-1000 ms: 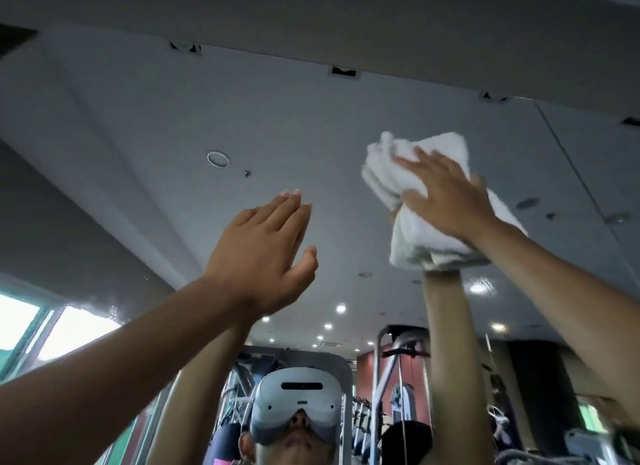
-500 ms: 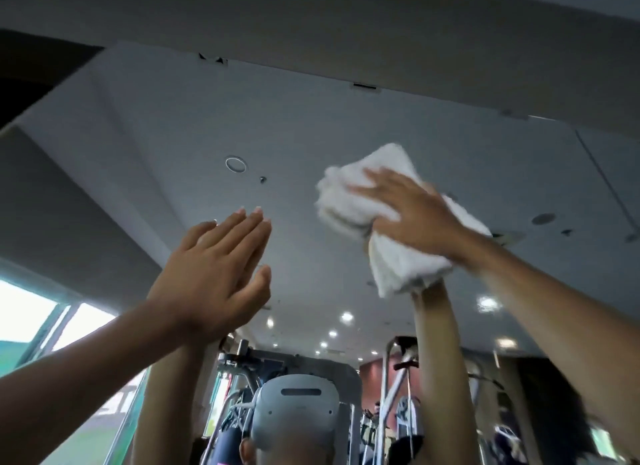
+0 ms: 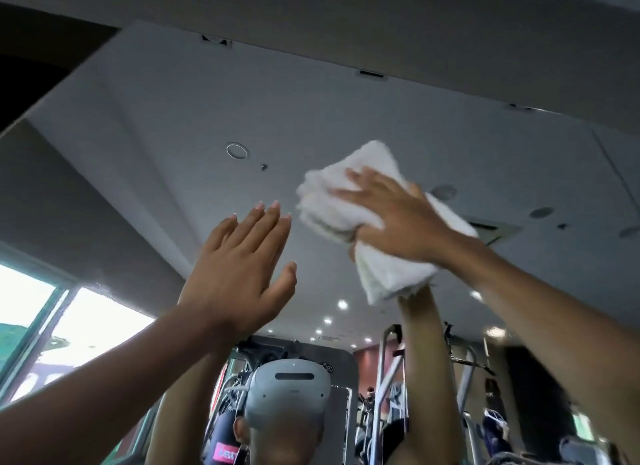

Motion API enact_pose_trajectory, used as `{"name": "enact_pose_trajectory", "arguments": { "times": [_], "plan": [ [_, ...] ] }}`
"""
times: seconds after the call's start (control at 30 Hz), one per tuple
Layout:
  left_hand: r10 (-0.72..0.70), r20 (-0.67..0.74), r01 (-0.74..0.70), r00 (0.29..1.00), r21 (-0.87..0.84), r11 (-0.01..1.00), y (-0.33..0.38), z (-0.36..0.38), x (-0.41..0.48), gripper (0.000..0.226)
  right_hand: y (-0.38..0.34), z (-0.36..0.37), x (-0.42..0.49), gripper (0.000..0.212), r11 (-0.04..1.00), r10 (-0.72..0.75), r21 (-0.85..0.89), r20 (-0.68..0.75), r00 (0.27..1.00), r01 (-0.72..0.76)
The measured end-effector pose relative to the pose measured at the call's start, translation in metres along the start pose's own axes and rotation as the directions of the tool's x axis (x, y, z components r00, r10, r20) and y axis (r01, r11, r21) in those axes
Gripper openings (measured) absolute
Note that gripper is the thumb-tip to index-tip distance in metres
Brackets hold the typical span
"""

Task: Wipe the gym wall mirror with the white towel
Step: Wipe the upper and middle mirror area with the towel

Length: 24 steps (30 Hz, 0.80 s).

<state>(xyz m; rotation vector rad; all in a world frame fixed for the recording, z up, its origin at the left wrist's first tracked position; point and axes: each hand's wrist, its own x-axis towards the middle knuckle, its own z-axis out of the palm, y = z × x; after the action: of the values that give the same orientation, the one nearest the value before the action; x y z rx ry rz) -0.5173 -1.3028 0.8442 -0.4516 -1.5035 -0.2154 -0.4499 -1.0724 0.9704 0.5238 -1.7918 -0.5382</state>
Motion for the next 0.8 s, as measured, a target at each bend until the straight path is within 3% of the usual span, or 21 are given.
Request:
{"name": "enact_pose_trajectory", "arguments": {
  "times": [0.07, 0.13, 0.2, 0.27, 0.4, 0.47, 0.53, 0.63, 0.73, 0.8],
  "plan": [
    [-0.071, -0.013, 0.071, 0.997, -0.018, 0.997, 0.000, 0.000, 0.001, 0.078, 0.031, -0.006, 0.013, 0.067, 0.963, 0.270, 0.041, -0.090, 0.959, -0.267],
    [-0.120, -0.016, 0.120, 0.993, -0.016, 0.993, -0.001, 0.000, 0.000, 0.080, 0.031, -0.003, 0.038, 0.058, 0.808, 0.589, 0.116, -0.192, 0.785, -0.578],
    [-0.120, -0.015, 0.120, 0.993, -0.013, 0.993, -0.001, 0.000, -0.001, 0.081, 0.009, 0.003, 0.065, 0.057, 0.701, 0.709, 0.128, -0.230, 0.667, -0.701],
    [-0.121, 0.001, 0.121, 0.993, -0.014, 0.993, -0.001, -0.001, -0.003, 0.082, -0.014, 0.007, 0.079, 0.059, 0.757, 0.650, 0.100, -0.219, 0.727, -0.646],
    [-0.127, 0.001, 0.127, 0.992, -0.021, 0.992, -0.002, -0.002, -0.001, 0.082, -0.043, 0.008, 0.058, 0.058, 0.974, 0.220, -0.022, -0.152, 0.964, -0.226],
    [-0.132, 0.003, 0.133, 0.991, -0.023, 0.991, 0.001, -0.001, -0.003, 0.082, -0.042, 0.012, 0.030, 0.061, 1.000, 0.000, -0.018, -0.090, 0.996, -0.002],
    [-0.135, -0.010, 0.135, 0.991, -0.024, 0.991, 0.002, -0.002, -0.003, 0.083, -0.020, 0.008, 0.011, 0.066, 0.991, -0.119, 0.057, -0.079, 0.990, 0.124],
    [-0.128, -0.034, 0.128, 0.991, -0.018, 0.992, 0.003, -0.006, -0.001, 0.079, 0.028, 0.000, 0.020, 0.051, 0.984, 0.018, 0.178, -0.192, 0.981, 0.016],
    [-0.093, -0.053, 0.095, 0.994, 0.027, 0.995, -0.001, -0.009, 0.002, 0.069, 0.020, 0.004, 0.059, 0.050, 0.900, 0.436, 0.124, -0.260, 0.862, -0.417],
    [-0.040, -0.027, 0.041, 0.999, 0.061, 0.997, -0.010, -0.012, 0.004, 0.064, -0.017, 0.007, 0.083, 0.054, 0.824, 0.557, 0.063, -0.263, 0.788, -0.562]
  ]
}}
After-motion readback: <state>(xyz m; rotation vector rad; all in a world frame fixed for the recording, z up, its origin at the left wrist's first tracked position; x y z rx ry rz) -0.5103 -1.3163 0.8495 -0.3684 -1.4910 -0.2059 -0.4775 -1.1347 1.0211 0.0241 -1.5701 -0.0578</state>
